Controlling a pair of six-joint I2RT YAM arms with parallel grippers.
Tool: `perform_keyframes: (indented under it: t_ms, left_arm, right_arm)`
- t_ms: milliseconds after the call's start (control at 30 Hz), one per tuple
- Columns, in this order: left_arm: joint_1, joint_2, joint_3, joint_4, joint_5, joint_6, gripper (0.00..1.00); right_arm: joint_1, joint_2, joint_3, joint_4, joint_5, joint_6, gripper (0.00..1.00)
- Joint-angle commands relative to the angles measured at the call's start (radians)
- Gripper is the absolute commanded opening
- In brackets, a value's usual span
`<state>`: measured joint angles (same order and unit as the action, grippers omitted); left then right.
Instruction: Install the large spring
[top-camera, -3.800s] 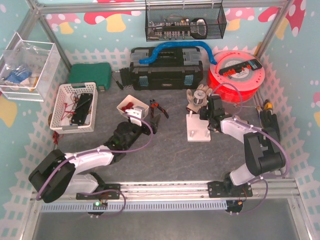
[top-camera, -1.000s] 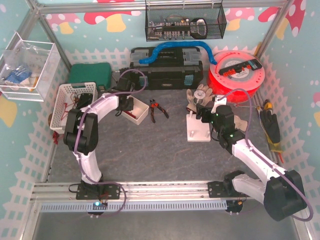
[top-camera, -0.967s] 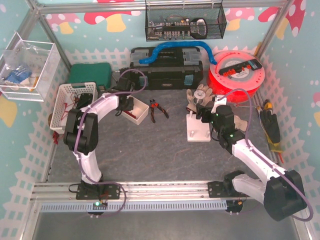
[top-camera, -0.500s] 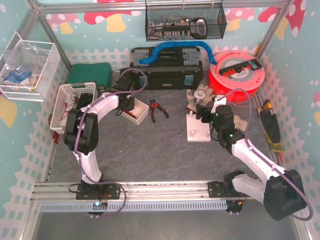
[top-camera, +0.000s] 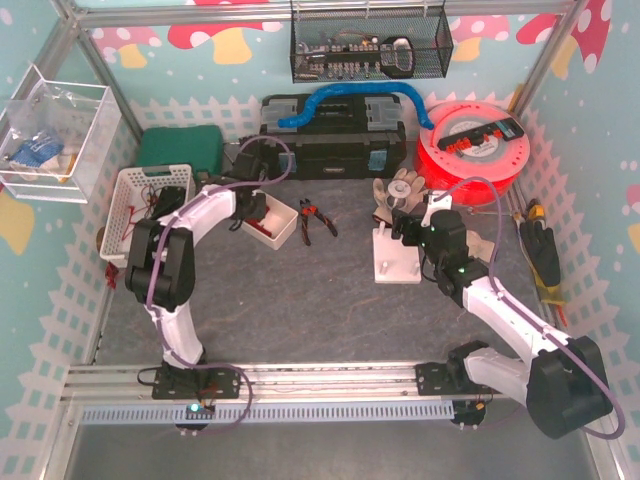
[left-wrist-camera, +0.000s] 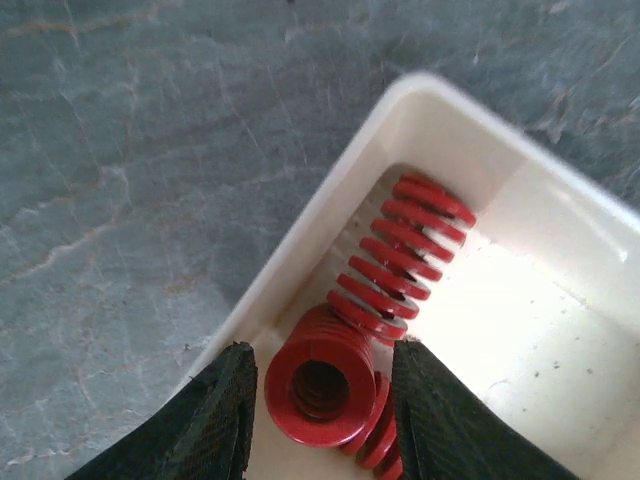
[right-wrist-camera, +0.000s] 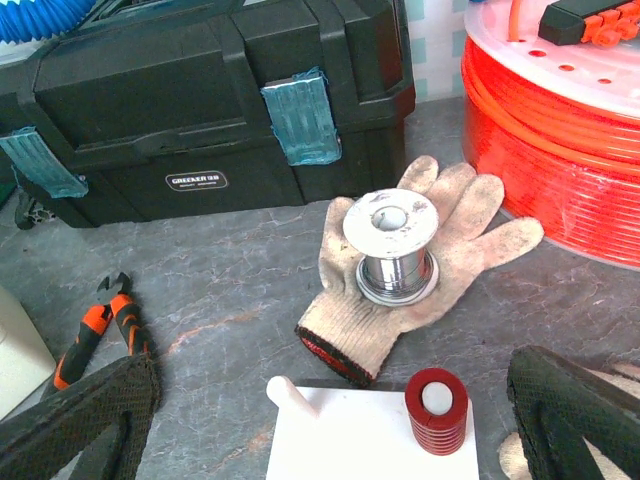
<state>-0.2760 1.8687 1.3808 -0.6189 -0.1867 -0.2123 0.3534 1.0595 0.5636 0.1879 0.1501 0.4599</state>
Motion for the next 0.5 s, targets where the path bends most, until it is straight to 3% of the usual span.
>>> perform_keyframes:
  t_ms: [0,267,467]
  left_arm:
    - [0.007,0.069,0.012,-0.061,0.023,-0.004,0.41]
    - [0.007,0.124,0.000,-0.045,0.088,-0.027,0.41]
    - [0.007,0.112,0.038,-0.018,0.091,-0.025,0.24]
  right_arm:
    - [0.001,-0.010,-0.011,0.018,0.015,-0.012,0.95]
    - [0.001,-0.006,-0.010,0.019,0.016,-0.012,0.95]
    - [0.001,-0.010,-0.010,0.017,0.020,-0.014,0.95]
